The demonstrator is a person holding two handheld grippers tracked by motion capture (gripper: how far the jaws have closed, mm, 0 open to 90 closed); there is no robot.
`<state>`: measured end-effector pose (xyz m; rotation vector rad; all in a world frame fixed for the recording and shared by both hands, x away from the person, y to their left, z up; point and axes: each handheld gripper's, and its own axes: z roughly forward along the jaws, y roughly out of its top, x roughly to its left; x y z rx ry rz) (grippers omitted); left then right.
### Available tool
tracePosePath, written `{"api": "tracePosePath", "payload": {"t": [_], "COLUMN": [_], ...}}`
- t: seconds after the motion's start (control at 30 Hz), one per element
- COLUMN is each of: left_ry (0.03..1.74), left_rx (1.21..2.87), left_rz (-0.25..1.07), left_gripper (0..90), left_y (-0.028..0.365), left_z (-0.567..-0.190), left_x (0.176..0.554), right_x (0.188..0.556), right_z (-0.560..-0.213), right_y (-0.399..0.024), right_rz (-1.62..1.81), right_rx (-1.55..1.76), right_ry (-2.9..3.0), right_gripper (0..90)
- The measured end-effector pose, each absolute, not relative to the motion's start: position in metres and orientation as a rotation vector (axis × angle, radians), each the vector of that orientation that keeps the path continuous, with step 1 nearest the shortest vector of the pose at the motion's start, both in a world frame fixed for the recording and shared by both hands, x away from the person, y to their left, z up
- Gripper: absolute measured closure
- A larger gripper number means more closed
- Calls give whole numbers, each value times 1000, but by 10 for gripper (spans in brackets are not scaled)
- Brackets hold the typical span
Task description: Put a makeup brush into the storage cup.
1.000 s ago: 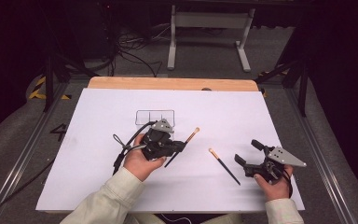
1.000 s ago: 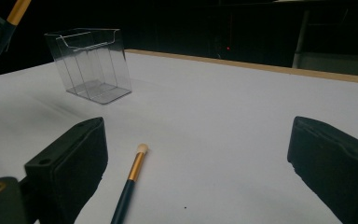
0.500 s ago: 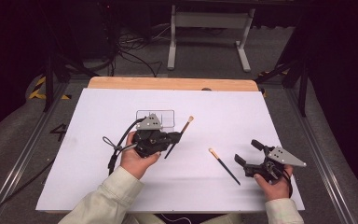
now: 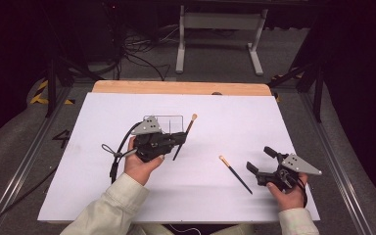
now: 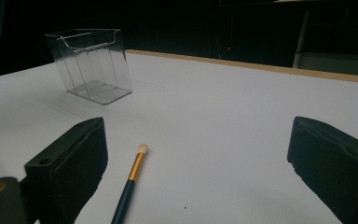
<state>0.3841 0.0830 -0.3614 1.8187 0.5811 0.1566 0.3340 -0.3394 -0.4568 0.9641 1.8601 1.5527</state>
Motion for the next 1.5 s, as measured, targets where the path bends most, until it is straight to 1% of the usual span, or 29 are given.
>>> {"api": "tracePosePath", "payload": {"t": [0.37,0.77,0.97,1.5], "left_ry": [561,586,593,644], "left_rx": [1764,1684,1671,1601], "left_rz": [247,267,309,301], "left_gripper": [825,825,824,824], "left_y": [93,103,108,119], "left_z": [-361,-364,-361,-363], "left_x": [390,401,409,429], "right_x": [334,333,333,328], "right_z": [-457,-457,-457,-458], "right_y": [-339,-339,-338,-337], "right_rz": [1554,1553,1538,1537], "right_rx": [963,951,938,896], "right_ry": [1861,1856,1868,1838], "right_gripper": [57,60,66,61]}}
